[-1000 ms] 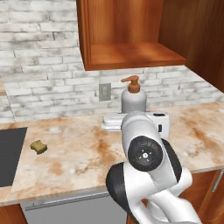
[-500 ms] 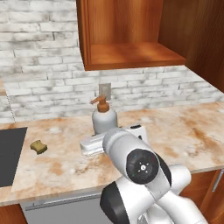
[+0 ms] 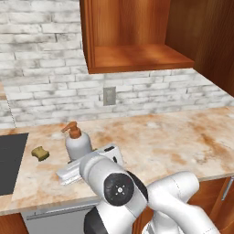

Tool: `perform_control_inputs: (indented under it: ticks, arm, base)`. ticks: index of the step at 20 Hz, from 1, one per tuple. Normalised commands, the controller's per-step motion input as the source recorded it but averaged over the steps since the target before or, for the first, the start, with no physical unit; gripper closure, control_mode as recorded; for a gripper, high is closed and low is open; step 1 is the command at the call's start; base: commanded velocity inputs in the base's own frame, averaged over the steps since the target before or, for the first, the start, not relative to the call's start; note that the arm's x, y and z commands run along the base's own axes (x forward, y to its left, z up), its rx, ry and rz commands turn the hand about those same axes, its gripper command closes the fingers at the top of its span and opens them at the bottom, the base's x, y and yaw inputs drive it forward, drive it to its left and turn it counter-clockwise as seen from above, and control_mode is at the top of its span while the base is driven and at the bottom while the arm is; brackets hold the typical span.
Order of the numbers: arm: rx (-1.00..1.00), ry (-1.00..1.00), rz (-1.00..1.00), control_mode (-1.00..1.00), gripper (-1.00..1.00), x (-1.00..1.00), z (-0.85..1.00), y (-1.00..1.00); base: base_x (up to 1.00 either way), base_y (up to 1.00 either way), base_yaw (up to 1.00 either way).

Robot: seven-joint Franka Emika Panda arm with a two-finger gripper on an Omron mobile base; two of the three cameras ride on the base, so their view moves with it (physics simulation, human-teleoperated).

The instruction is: Locate and retrieve the soap dispenser and sponge from the cabinet. Place them next to the sink.

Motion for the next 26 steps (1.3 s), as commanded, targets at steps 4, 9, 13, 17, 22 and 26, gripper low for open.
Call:
perform_control_inputs:
  ticks: [4,9,13,17,22,26]
  arm:
    - [0.00,0.00,-0.09,-1.00,1.00,0.03,-0.34,0.61]
    - [0.00,-0.01,-0.24,-1.00,1.00,0.20,-0.41,0.54]
    - [0.00,-0.02,-0.27,-1.00,1.00,0.17,-0.51,0.45]
    - [0.15,-0.02,-0.12,-1.00,1.00,0.06,-0.53,0.32]
    - [0.15,-0.01,0.03,-1.00,1.00,0.21,-0.27,0.05]
    - [0.11,-0.04,0.05,-1.00,1.00,0.35,-0.35,0.03]
  base:
    - [0.00,0.00,0.00]
    - [0.00,0.00,0.00]
    - [0.00,0.00,0.00]
    - [0.00,0.00,0.00]
    - [0.00,0.00,0.00]
    - [0.00,0.00,0.00]
